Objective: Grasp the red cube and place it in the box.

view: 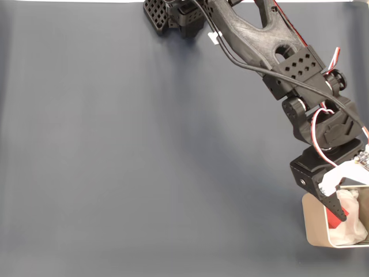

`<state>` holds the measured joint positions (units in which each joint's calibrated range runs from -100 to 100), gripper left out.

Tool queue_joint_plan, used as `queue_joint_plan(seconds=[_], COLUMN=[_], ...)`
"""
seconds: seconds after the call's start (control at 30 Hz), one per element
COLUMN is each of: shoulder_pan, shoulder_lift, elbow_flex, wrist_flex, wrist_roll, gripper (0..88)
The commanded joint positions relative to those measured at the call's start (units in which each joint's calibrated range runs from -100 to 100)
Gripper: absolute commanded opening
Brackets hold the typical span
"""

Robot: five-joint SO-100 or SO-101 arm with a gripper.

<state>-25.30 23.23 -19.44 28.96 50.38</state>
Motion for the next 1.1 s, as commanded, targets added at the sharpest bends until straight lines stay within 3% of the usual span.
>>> queue_joint_plan(seconds=[0.0, 0.07, 0.17, 0.27, 0.67, 1.07], shoulder_pan=[-0.41, -0.34, 0.15, 1.93, 17.41, 25.72], shoulder_lift=[-2.52, -2.95, -3.73, -5.64, -26.44, -70.11], elbow_flex=[-0.45, -0.18, -0.09, -0.27, 15.06, 64.24], wrist_flex=[-0.68, -0.68, -1.33, -1.66, -1.25, -1.17], wrist_roll=[0.34, 0.39, 0.24, -0.83, -1.27, -1.86], gripper=[39.5, 32.5, 13.3, 0.0, 0.0, 0.0])
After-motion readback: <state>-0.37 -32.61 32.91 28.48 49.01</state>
